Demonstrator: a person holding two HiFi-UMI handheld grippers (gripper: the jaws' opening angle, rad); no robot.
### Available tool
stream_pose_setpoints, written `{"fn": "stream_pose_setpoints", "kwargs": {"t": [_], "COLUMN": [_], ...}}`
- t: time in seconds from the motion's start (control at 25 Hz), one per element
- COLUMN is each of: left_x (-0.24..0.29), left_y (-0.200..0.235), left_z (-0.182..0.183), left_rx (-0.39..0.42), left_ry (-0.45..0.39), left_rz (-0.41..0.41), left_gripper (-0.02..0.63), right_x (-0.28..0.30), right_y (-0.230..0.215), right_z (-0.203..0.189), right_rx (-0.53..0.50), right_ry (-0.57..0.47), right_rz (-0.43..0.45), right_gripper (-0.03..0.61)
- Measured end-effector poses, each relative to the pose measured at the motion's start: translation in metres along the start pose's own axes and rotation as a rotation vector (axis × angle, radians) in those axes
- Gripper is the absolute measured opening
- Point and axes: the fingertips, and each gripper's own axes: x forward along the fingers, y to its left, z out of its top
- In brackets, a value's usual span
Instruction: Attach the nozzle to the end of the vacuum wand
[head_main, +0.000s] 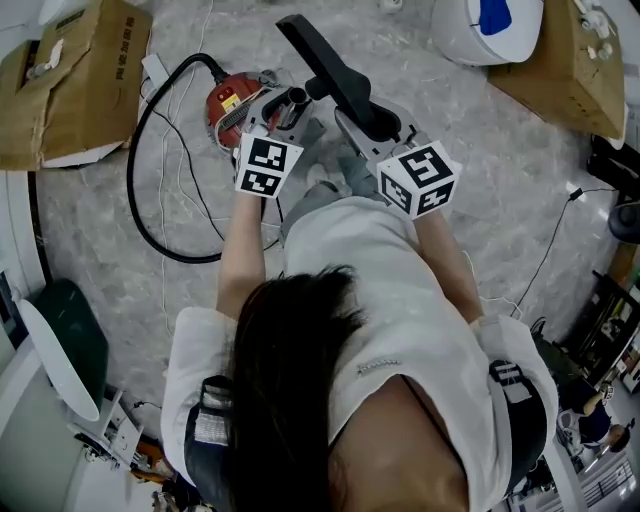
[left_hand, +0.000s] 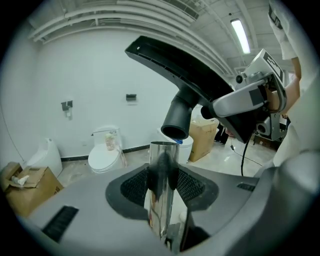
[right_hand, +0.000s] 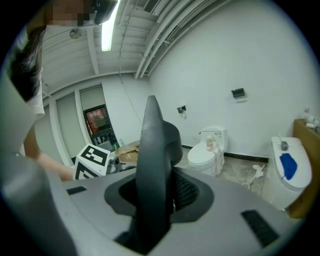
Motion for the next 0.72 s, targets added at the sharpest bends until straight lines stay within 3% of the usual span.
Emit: {"fn": "stream_pose_setpoints", "kwargs": {"t": [0.6, 0.72], "left_x": [-0.010, -0.012], "left_y": [-0.026, -0.027], "left_z": [0.001, 0.001], "left_rx": [0.027, 0.023], "left_ry": [-0.047, -0.052], "left_rz": [-0.038, -0.040], "left_gripper": [0.153, 0.153], "right_x": [-0.008, -0.008], "right_y": [0.021, 0.024], "right_z": [-0.008, -0.005], "right_rx": [-0.040, -0.090], "right_ry": [0.120, 0.147], "right_rz": [0.133, 0.152], "right_gripper": [0.130, 0.130]}}
